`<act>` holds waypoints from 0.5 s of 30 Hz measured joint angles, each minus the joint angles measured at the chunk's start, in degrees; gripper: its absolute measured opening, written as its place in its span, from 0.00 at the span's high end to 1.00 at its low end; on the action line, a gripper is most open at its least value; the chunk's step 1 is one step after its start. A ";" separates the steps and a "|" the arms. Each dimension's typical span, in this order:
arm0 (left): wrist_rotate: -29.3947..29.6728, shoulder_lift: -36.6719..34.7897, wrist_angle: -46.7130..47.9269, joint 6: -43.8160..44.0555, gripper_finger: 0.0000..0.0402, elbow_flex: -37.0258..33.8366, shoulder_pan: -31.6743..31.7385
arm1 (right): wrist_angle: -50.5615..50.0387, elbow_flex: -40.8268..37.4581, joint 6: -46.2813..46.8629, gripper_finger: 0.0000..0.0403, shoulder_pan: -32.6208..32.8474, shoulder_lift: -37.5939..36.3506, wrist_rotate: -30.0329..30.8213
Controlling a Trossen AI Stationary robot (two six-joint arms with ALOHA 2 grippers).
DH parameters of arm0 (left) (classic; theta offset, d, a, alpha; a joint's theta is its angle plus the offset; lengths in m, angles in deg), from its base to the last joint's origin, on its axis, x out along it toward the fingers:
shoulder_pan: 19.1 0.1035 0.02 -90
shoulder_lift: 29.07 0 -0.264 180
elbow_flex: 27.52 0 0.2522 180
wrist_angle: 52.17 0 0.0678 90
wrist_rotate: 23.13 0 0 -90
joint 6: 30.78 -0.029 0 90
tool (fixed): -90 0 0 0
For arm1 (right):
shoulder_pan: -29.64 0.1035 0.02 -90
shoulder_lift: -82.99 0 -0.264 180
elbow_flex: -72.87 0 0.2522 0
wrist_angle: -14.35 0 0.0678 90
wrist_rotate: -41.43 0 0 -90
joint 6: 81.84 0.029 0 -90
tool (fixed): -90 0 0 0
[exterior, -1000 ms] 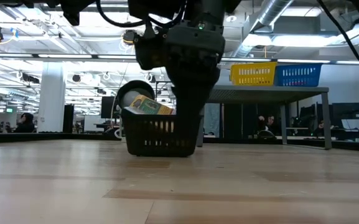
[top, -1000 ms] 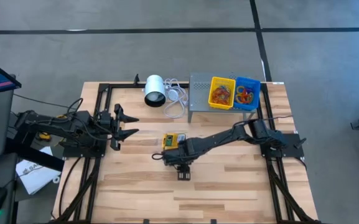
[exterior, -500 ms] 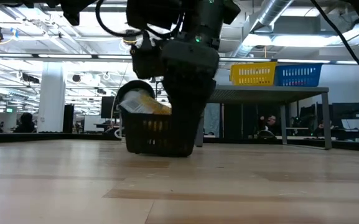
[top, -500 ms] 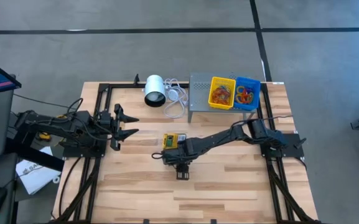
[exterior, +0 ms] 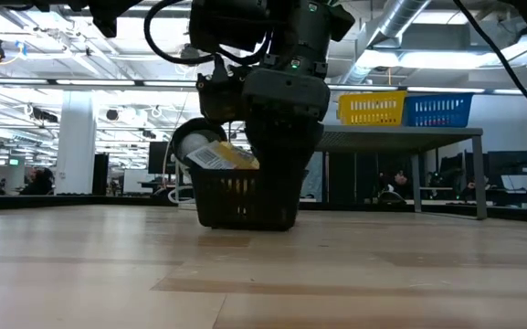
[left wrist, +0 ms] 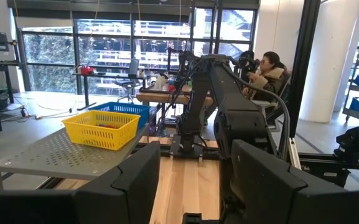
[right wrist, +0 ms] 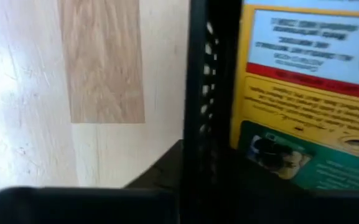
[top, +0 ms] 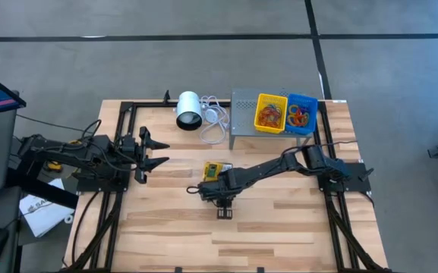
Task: Pick & Place Office Desk Supplies
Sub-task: Put the black basket filled with crayons on the shelf
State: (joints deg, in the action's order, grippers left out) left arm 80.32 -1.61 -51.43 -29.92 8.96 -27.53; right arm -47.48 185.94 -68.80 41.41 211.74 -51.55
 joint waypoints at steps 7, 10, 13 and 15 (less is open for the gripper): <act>0.01 0.00 0.00 0.00 0.51 0.00 0.00 | -0.87 0.11 -0.37 0.98 0.22 -0.20 0.94; 0.00 0.00 0.00 0.02 0.51 0.00 0.00 | -1.29 0.16 -0.23 0.99 0.62 -0.20 1.65; 0.00 0.00 -0.02 0.00 0.51 0.00 0.00 | -3.09 1.15 -0.42 1.00 1.30 -0.38 2.87; 0.00 0.00 -0.02 0.01 0.51 0.00 0.00 | -4.15 2.32 -0.39 1.00 1.68 -0.44 3.28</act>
State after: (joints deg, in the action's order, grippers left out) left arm 80.32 -1.61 -51.45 -29.91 8.96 -27.53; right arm -51.64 188.26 -69.20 43.09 211.30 -48.26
